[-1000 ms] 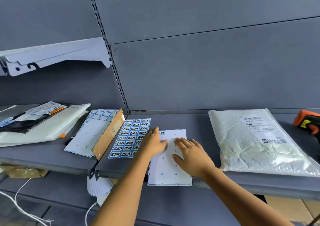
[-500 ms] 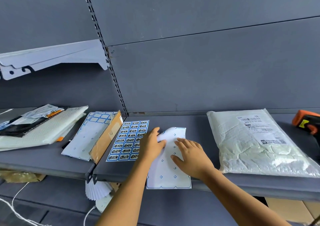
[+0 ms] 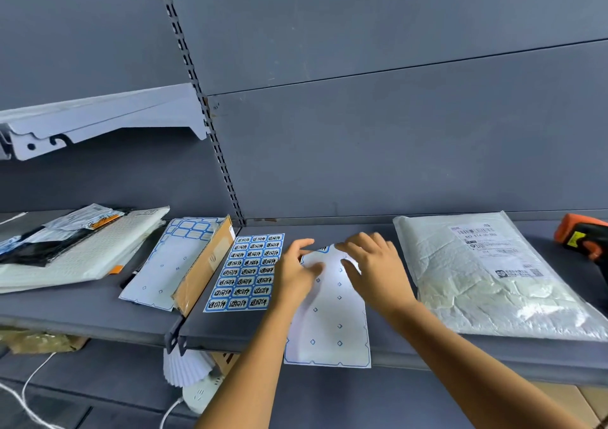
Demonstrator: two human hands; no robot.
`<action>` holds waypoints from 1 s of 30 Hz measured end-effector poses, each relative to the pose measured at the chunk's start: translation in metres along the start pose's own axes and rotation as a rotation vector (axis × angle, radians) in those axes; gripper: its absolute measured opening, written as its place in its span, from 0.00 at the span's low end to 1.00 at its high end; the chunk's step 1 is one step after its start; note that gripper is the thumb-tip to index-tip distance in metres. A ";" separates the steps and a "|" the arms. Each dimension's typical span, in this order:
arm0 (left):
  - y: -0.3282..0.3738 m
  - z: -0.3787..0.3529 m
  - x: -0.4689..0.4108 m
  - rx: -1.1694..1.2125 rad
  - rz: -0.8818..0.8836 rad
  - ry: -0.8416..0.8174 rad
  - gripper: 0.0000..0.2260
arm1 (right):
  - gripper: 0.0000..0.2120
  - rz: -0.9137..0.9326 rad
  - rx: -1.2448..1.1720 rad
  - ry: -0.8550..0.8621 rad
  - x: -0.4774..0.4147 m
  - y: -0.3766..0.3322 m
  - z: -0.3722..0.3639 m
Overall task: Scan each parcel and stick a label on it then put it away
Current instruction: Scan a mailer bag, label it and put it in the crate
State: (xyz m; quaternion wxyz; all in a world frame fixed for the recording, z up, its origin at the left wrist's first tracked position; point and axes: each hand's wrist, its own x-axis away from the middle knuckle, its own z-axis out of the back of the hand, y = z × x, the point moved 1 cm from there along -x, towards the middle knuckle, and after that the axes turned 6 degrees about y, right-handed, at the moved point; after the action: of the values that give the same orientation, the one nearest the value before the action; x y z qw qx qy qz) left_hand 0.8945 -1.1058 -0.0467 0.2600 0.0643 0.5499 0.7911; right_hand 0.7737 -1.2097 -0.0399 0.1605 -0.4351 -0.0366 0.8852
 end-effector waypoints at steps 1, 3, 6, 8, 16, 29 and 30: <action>0.001 -0.001 0.000 0.001 -0.010 0.000 0.20 | 0.16 0.039 0.020 0.016 -0.005 0.001 0.001; 0.003 -0.003 0.001 0.015 -0.016 -0.005 0.20 | 0.15 0.088 0.053 0.020 -0.010 0.003 0.000; 0.009 -0.004 0.006 0.007 -0.025 -0.047 0.18 | 0.14 0.150 0.089 -0.010 -0.010 0.007 -0.002; 0.011 -0.004 0.009 -0.004 -0.034 -0.062 0.17 | 0.13 0.176 0.106 -0.025 -0.010 0.010 -0.002; 0.014 -0.013 0.015 -0.005 -0.025 -0.111 0.14 | 0.04 0.254 0.137 0.062 -0.011 0.019 0.001; 0.015 -0.019 0.018 0.046 -0.025 -0.151 0.15 | 0.03 0.460 0.192 0.050 -0.013 0.024 0.009; 0.015 -0.019 0.019 0.042 -0.027 -0.153 0.15 | 0.03 0.461 0.192 0.042 -0.012 0.024 0.010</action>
State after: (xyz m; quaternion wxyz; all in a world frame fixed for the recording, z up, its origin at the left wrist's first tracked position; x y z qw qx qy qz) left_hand 0.8662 -1.1165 -0.0442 0.3104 0.1227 0.5458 0.7686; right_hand 0.7667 -1.2352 -0.0293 -0.0045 -0.4329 0.1513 0.8887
